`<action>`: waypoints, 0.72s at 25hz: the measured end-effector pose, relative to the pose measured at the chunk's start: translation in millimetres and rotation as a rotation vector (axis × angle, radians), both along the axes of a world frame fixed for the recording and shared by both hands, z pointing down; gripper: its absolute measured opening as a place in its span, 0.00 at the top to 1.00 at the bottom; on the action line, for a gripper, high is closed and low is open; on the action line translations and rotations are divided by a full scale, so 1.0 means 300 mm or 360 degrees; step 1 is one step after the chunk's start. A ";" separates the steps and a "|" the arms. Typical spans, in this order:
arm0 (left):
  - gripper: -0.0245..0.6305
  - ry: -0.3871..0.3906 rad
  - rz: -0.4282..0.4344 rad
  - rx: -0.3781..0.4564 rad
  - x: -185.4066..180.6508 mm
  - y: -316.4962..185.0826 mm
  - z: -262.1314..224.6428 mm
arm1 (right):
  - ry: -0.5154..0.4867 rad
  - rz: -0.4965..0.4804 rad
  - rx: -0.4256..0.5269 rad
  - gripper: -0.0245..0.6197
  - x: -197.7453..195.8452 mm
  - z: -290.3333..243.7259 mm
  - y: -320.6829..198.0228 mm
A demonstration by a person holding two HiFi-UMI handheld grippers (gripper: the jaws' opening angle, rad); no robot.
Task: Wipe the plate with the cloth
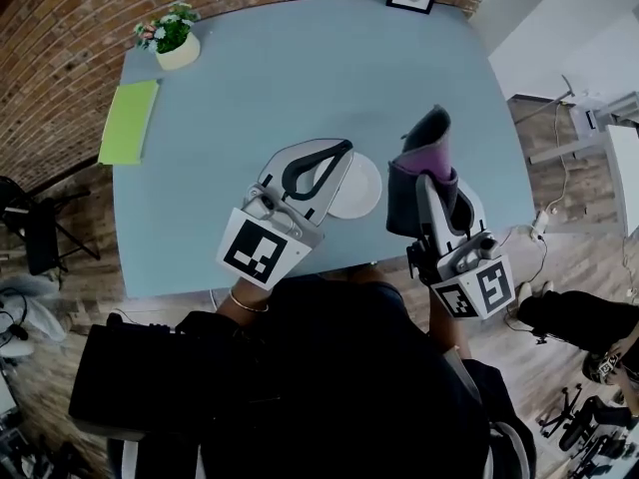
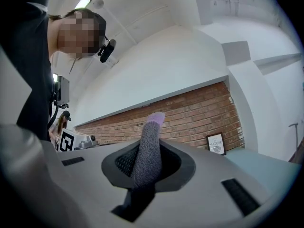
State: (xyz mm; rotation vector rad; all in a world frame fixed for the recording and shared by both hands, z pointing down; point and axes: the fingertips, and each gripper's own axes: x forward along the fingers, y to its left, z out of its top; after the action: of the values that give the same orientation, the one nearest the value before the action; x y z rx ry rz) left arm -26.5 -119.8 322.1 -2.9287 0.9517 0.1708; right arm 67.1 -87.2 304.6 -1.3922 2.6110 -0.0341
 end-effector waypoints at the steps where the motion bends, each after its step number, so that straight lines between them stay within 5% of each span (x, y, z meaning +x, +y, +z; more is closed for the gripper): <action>1: 0.97 0.0004 -0.0014 0.0002 -0.002 0.002 0.000 | 0.0002 -0.0006 -0.0001 0.90 0.002 0.001 0.000; 18: 0.97 -0.0020 -0.0104 -0.0108 -0.078 0.001 0.137 | 0.0073 0.0026 -0.0077 0.90 -0.007 0.104 -0.011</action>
State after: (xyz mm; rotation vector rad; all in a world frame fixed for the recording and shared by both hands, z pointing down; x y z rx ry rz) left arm -49.9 -119.5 363.3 -2.9507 1.0709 0.1186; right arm 65.1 -90.7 335.9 -1.4464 2.6525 -0.0644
